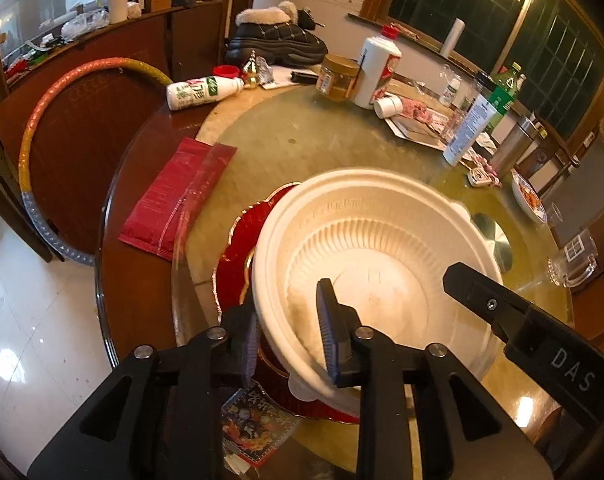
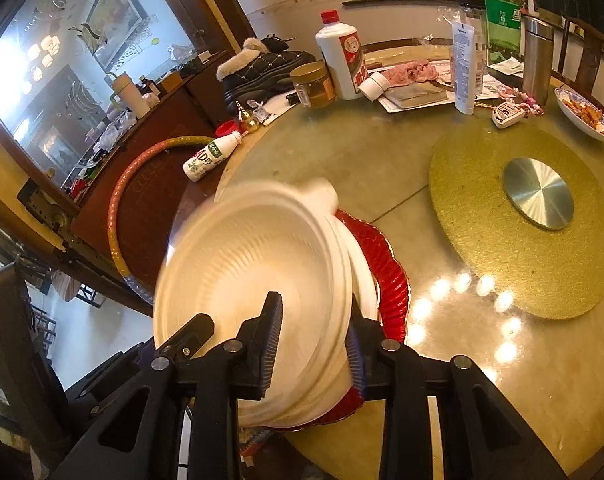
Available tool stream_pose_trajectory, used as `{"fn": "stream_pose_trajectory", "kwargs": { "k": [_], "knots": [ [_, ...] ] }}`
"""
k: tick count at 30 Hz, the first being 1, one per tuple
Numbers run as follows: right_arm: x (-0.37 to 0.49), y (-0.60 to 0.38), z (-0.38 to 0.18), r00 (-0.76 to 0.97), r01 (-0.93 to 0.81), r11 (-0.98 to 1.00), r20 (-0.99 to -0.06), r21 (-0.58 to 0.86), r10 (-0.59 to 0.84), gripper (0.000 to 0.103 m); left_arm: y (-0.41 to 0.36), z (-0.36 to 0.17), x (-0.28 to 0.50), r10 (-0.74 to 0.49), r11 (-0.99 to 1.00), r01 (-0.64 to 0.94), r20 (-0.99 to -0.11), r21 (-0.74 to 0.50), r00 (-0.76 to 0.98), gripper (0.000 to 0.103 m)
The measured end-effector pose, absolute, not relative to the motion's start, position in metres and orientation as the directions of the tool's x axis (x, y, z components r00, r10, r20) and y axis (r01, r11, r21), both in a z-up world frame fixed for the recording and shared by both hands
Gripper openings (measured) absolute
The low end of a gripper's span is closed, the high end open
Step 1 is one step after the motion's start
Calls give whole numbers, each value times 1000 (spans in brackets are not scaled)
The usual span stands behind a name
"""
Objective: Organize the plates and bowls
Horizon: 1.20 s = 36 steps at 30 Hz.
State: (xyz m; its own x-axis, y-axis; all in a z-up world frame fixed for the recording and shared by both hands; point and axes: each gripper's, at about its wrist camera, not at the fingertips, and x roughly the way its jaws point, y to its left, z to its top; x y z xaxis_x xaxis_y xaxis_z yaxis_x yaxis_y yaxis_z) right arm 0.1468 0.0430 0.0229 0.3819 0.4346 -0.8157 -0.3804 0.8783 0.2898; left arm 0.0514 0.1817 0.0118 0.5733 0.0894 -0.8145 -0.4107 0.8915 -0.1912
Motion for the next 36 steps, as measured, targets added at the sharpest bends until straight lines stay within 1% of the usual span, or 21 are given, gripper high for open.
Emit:
{"fn": "stream_pose_trajectory", "kwargs": {
  "k": [2, 4, 5, 6, 8, 10, 11, 13, 14, 16, 17, 19, 21, 22, 24, 26, 27, 28, 29, 31, 36],
  "knots": [
    [146, 43, 24, 384, -379, 879, -814, 291, 435, 32, 182, 14, 48, 108, 889, -419, -806, -183, 582, 25],
    [145, 43, 27, 399, -378, 880, -807, 287, 435, 33, 181, 16, 46, 133, 888, -427, -794, -170, 593, 34],
    [144, 44, 28, 406, -380, 882, -806, 280, 430, 34, 180, 17, 45, 147, 888, -431, -787, -162, 599, 36],
    [144, 44, 28, 406, -382, 880, -805, 281, 433, 37, 180, 19, 44, 156, 888, -432, -781, -157, 605, 37],
    [143, 45, 30, 412, -389, 879, -801, 276, 434, 41, 179, 21, 42, 176, 888, -436, -769, -145, 614, 42],
    [140, 47, 32, 419, -405, 876, -797, 263, 434, 48, 179, 23, 40, 196, 887, -443, -759, -133, 620, 56],
    [139, 47, 34, 426, -411, 875, -795, 256, 433, 49, 179, 24, 38, 208, 886, -446, -751, -127, 627, 57],
    [132, 45, 42, 477, -417, 883, -774, 218, 416, 58, 177, 27, 33, 235, 883, -454, -731, -114, 640, 60],
    [128, 44, 46, 500, -425, 882, -758, 205, 418, 60, 177, 28, 31, 249, 883, -458, -723, -105, 645, 62],
    [119, 40, 53, 539, -438, 879, -727, 189, 425, 68, 175, 30, 25, 261, 884, -457, -706, -98, 658, 66],
    [114, 37, 57, 558, -447, 876, -709, 180, 431, 70, 173, 32, 20, 272, 884, -458, -694, -93, 667, 67],
    [103, 30, 64, 597, -467, 871, -673, 151, 437, 77, 169, 33, 13, 280, 889, -451, -680, -84, 678, 74],
    [90, 22, 68, 626, -495, 860, -636, 122, 451, 82, 164, 32, 4, 277, 893, -440, -659, -91, 699, 75],
    [85, 18, 69, 640, -502, 858, -621, 108, 452, 85, 162, 32, 0, 269, 896, -434, -658, -97, 703, 78],
    [72, 6, 68, 664, -521, 849, -585, 85, 466, 86, 157, 29, -8, 238, 904, -411, -662, -117, 711, 82],
    [61, -6, 65, 680, -530, 845, -560, 72, 474, 88, 150, 27, -17, 235, 911, -398, -651, -111, 722, 82],
    [57, -11, 63, 685, -530, 845, -551, 70, 475, 90, 146, 26, -21, 237, 914, -392, -651, -101, 721, 86],
    [53, -17, 61, 690, -532, 844, -542, 68, 479, 94, 142, 23, -24, 235, 920, -382, -656, -88, 717, 89],
    [50, -23, 58, 692, -538, 840, -534, 65, 485, 95, 139, 20, -25, 232, 923, -376, -664, -80, 711, 89],
    [42, -34, 53, 691, -560, 827, -520, 54, 502, 101, 133, 14, -27, 212, 933, -353, -687, -69, 695, 89],
    [31, -50, 40, 683, -589, 808, -528, 10, 504, 102, 124, 2, -24, 208, 939, -341, -712, -47, 671, 89]
  ]
}}
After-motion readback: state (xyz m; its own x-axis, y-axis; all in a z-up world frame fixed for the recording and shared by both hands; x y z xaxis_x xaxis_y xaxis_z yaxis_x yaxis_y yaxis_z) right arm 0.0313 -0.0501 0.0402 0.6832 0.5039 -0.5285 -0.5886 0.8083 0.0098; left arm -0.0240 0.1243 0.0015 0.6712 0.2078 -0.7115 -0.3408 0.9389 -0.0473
